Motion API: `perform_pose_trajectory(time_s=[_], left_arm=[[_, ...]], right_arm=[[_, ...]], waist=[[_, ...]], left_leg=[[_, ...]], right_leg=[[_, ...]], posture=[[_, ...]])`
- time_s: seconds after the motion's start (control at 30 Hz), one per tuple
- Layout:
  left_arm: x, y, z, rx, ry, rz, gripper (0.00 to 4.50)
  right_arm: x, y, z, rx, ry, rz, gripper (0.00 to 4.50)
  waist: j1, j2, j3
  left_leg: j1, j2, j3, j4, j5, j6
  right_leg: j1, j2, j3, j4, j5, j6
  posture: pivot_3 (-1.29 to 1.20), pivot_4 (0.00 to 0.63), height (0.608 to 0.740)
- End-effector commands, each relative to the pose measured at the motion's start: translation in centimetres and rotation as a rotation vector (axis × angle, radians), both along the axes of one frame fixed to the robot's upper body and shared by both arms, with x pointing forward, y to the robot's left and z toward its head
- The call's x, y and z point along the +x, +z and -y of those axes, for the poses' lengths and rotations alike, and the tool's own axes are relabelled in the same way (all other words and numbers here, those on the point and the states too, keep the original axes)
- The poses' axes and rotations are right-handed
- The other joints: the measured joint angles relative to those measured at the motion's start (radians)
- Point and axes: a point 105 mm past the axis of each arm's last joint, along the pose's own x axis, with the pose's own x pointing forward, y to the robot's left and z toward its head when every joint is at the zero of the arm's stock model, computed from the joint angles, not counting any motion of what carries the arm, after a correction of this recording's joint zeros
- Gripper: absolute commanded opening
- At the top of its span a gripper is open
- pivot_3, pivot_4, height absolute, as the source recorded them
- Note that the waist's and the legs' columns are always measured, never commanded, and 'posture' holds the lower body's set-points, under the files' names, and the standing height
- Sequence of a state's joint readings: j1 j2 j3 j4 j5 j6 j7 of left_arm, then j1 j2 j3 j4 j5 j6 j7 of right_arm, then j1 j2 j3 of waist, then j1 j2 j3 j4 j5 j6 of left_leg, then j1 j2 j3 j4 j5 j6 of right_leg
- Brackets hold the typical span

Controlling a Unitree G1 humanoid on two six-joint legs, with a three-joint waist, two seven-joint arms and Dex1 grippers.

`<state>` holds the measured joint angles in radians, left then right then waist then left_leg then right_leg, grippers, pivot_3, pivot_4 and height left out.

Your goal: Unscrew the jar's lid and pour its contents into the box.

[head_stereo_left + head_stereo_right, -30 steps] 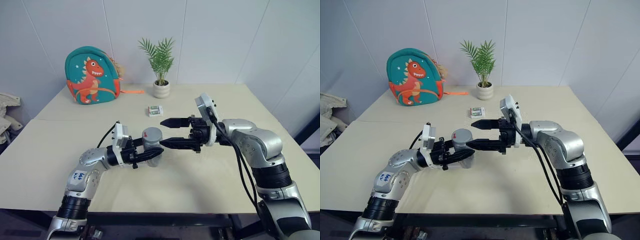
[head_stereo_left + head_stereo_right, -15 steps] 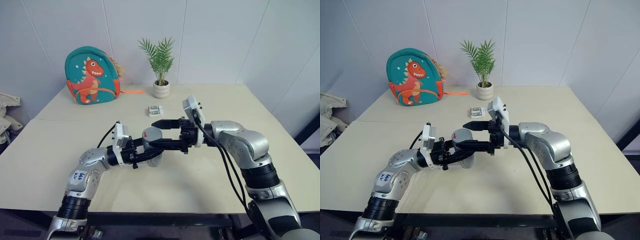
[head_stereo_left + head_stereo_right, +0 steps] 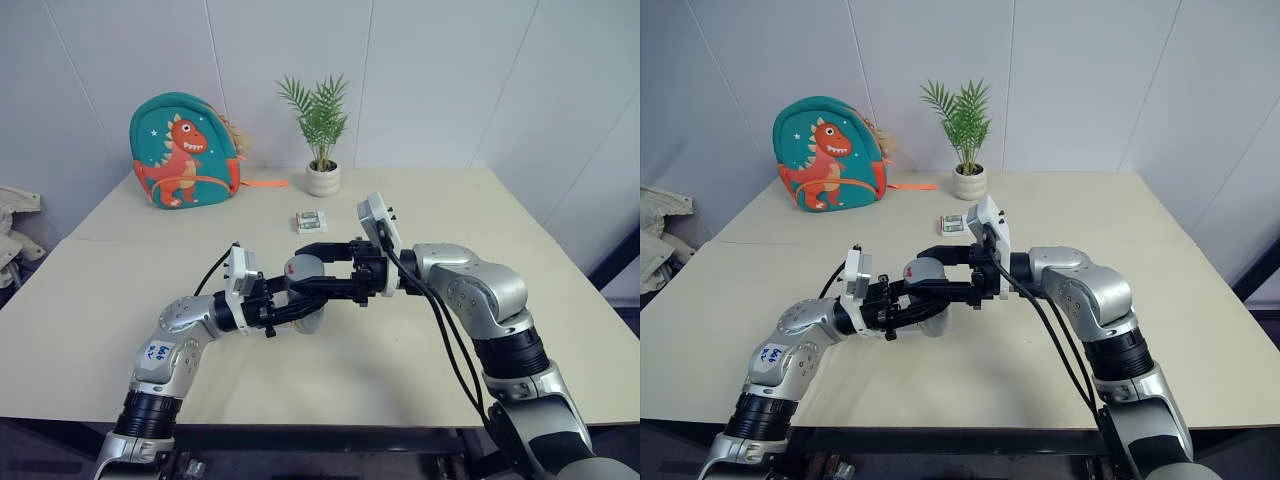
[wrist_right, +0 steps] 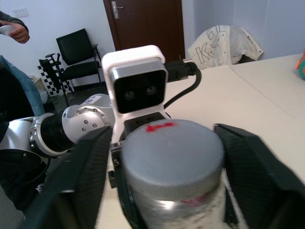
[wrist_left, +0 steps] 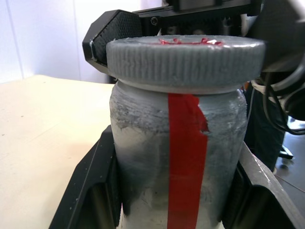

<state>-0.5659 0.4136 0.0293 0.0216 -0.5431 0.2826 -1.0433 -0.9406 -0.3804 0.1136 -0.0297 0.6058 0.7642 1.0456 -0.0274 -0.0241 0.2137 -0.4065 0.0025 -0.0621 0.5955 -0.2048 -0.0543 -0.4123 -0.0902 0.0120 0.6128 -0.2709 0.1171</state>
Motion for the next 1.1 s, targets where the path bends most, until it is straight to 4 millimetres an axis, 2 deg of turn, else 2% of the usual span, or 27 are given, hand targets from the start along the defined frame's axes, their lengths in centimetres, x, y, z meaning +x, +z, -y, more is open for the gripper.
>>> perform_pose_trajectory(time_s=[0.03,0.23,0.43,0.5,0.53,0.67,0.73,0.83,0.97,1.1], left_arm=[[-0.1,1.1,-0.1,-0.011,0.001,0.049,2.06],[-0.1,1.1,-0.2,-0.009,0.005,0.049,2.06],[-0.1,0.9,-0.2,-0.003,0.006,0.047,2.06],[0.1,0.7,-0.4,-0.004,0.025,0.018,2.06],[0.2,0.8,-0.5,-0.008,0.035,0.011,2.06],[0.5,1.2,-0.9,-0.022,0.063,0.004,2.06],[0.6,1.5,-1.1,-0.03,0.069,0.004,2.06],[0.5,1.8,-1.4,-0.044,0.051,-0.014,2.06],[0.4,2.1,-1.5,-0.057,0.036,-0.023,2.06],[0.1,2.6,-1.3,-0.083,-0.012,-0.007,2.06]], right_arm=[[-0.5,1.0,-0.4,0.012,0.024,0.047,2.96],[-1.0,2.7,-0.4,0.098,0.062,0.004,2.96],[-2.5,7.3,0.6,0.357,0.16,-0.115,2.96],[-1.7,7.9,1.8,0.389,0.077,-0.072,2.96],[-0.9,7.6,2.6,0.383,0.001,-0.04,2.96],[2.5,4.2,5.6,0.294,-0.28,0.045,2.96],[4.2,1.8,7.7,0.243,-0.412,0.081,2.96],[5.9,-1.2,10.1,0.196,-0.554,0.109,2.96],[6.9,-5.1,11.3,0.111,-0.621,0.134,2.96],[7.9,-11.0,12.6,-0.012,-0.695,0.092,2.96]], waist=[[0.0,0.0,0.0],[0.0,0.0,0.0],[0.001,0.0,0.0],[0.001,0.0,0.0],[0.002,0.0,0.0],[0.005,0.0,0.0],[0.004,0.0,0.0],[-0.002,0.0,0.0],[-0.004,0.0,0.0],[-0.001,0.0,0.0]], left_leg=[[0.0,0.0,0.0,0.0,0.0,0.0],[0.0,0.0,0.0,0.0,0.0,0.0],[0.0,0.0,0.0,0.0,0.0,0.0],[0.0,0.0,0.0,0.0,0.0,0.0],[0.0,0.0,0.0,0.0,0.0,0.0],[0.0,-0.001,0.0,0.0,0.0,0.0],[0.0,-0.001,0.0,0.0,0.0,0.001],[-0.001,-0.001,0.0,0.0,0.0,0.001],[0.0,0.0,0.001,0.0,0.0,0.001],[0.001,0.0,0.002,0.0,0.0,0.001]], right_leg=[[0.0,0.0,0.0,0.0,0.0,0.0],[0.0,0.0,0.0,0.0,0.0,0.0],[0.0,0.0,0.0,0.001,0.0,0.0],[0.0,0.0,0.0,0.001,0.0,0.0],[0.0,0.0,0.0,0.001,0.0,0.0],[0.001,-0.001,0.0,-0.001,0.0,0.0],[0.001,-0.001,0.0,-0.001,0.0,0.001],[0.0,-0.001,0.0,-0.001,0.0,0.001],[0.0,0.0,0.001,0.0,0.0,0.001],[0.0,0.0,0.003,0.0,0.0,0.001]], posture=[[0.0,0.15,0.74],[0.0,0.15,0.74],[0.0,0.15,0.74],[0.0,0.15,0.74],[0.0,0.15,0.74],[0.0,0.15,0.74],[0.0,0.15,0.74],[0.0,0.15,0.74],[0.0,0.15,0.74],[0.0,0.15,0.74]])
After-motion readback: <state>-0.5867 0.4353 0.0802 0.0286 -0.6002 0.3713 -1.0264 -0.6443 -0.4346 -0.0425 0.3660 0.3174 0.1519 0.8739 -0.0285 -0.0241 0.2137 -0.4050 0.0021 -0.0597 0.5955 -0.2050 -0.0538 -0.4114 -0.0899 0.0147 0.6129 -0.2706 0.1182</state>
